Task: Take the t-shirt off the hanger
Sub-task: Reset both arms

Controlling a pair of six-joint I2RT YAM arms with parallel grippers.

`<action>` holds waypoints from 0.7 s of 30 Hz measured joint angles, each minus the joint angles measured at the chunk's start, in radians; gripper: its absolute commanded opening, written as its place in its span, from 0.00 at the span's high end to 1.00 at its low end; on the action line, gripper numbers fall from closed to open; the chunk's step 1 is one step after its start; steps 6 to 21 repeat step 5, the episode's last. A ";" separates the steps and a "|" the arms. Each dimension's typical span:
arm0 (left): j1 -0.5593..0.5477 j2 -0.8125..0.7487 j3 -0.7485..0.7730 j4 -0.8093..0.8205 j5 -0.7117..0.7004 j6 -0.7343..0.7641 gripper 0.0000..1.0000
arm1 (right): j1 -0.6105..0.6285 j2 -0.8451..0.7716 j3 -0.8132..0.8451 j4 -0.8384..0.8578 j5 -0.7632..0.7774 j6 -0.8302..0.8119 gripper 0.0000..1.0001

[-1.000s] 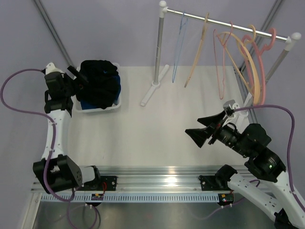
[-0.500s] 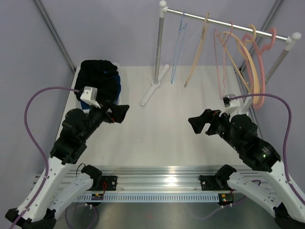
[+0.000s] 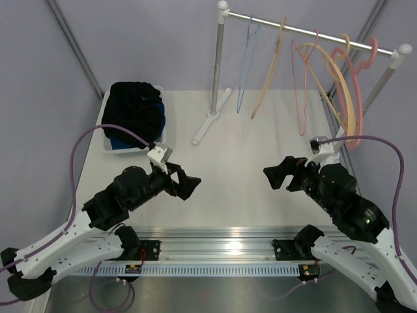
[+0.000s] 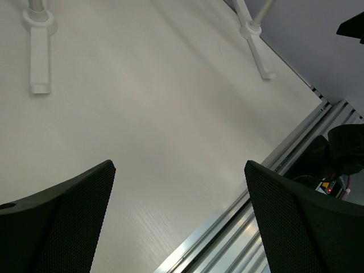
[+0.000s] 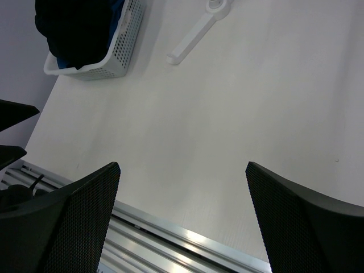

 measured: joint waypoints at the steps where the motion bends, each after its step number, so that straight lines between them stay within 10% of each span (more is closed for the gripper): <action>1: -0.003 -0.006 -0.004 0.005 -0.002 0.005 0.01 | 0.000 -0.001 0.000 -0.003 0.000 -0.001 0.01; 21: -0.005 -0.025 -0.027 0.015 -0.005 0.020 0.01 | 0.000 -0.008 -0.008 -0.005 0.000 -0.005 0.00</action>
